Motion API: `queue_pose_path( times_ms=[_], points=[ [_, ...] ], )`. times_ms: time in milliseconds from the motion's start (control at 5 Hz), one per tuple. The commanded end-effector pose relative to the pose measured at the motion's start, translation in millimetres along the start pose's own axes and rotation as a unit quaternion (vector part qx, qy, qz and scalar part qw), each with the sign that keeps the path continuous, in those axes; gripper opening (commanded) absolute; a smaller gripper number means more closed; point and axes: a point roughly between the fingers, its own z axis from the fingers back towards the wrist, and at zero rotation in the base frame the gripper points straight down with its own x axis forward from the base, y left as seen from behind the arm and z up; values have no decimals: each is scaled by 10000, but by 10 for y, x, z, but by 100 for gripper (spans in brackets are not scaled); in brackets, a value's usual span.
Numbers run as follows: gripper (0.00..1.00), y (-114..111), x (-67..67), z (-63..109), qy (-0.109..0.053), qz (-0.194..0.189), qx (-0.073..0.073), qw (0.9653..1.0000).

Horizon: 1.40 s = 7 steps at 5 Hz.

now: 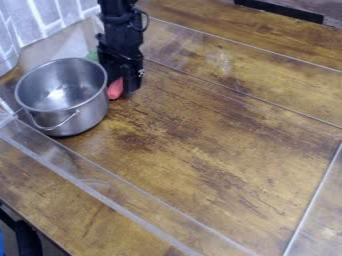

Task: Move the pink spoon to the right side of the table

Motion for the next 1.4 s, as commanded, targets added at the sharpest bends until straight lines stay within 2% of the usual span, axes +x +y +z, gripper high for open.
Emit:
queue_pose_path(
  times_ms=[0,200,600,800,1000,1200],
  points=[
    [0,60,60,230,-204,-66,87,9997],
    [0,81,102,296,-213,-158,74,9996],
    [0,2,-6,343,-211,-383,49,9990],
    [0,-57,50,275,-222,-796,30,9966],
    [0,-119,101,210,-238,-1209,11,9924],
    [0,-235,90,182,-228,-898,12,9957]
  ],
)
